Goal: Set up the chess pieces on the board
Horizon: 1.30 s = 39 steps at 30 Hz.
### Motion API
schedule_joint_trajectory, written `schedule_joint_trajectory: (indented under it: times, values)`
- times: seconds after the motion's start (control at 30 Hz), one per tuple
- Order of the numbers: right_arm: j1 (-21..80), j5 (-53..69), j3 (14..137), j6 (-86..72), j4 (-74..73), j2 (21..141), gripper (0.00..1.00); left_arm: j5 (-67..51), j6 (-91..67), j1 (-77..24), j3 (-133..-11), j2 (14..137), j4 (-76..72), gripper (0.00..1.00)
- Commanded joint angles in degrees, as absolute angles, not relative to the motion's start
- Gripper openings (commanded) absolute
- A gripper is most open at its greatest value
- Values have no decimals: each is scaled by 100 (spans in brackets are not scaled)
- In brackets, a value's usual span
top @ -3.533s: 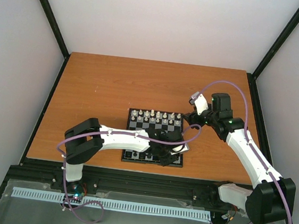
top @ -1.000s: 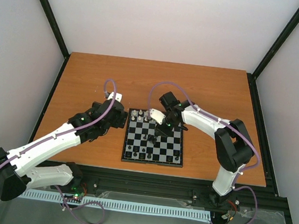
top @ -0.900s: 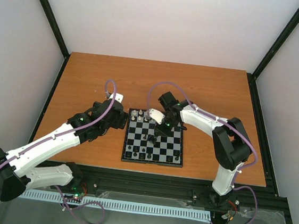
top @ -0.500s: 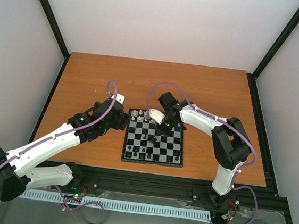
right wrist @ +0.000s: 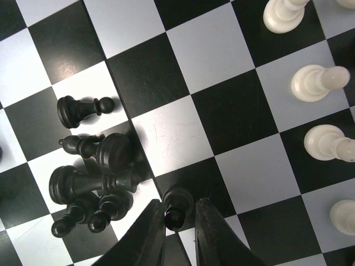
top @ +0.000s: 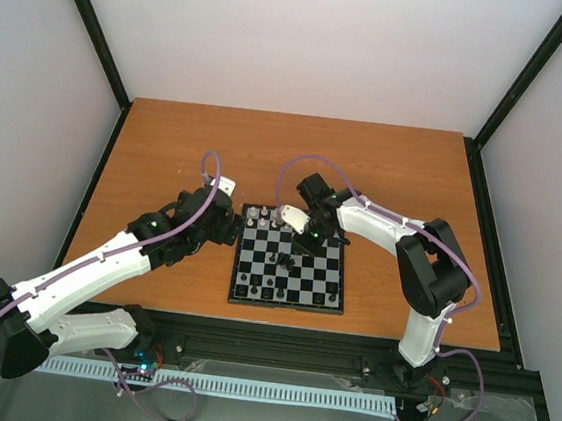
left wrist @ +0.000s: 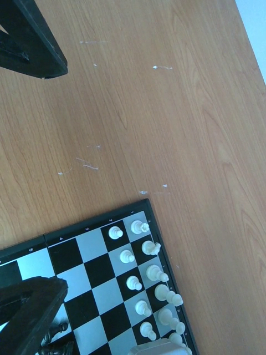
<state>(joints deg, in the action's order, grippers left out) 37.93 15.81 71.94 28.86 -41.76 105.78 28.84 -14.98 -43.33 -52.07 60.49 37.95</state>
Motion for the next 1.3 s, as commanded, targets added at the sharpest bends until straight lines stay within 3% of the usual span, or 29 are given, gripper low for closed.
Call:
schedule_joint_trajectory:
  times: [0.0, 0.37, 0.93, 1.27]
  values:
    - [3841, 1508, 7294, 2841, -4126, 10703, 15, 2840, -1389, -4280, -5414, 5997, 3784, 100]
    - [3841, 1468, 7229, 2859, -4160, 10405, 4, 2783, -1362, -4280, -5414, 5994, 3792, 100]
    - [3873, 2143, 5555, 3706, -4412, 8059, 4, 2784, -1345, -4280, -5445, 5937, 3829, 100]
    - [3894, 1785, 5151, 3769, -4404, 7956, 4, 2752, -1310, -4280, -5445, 5995, 3832, 100]
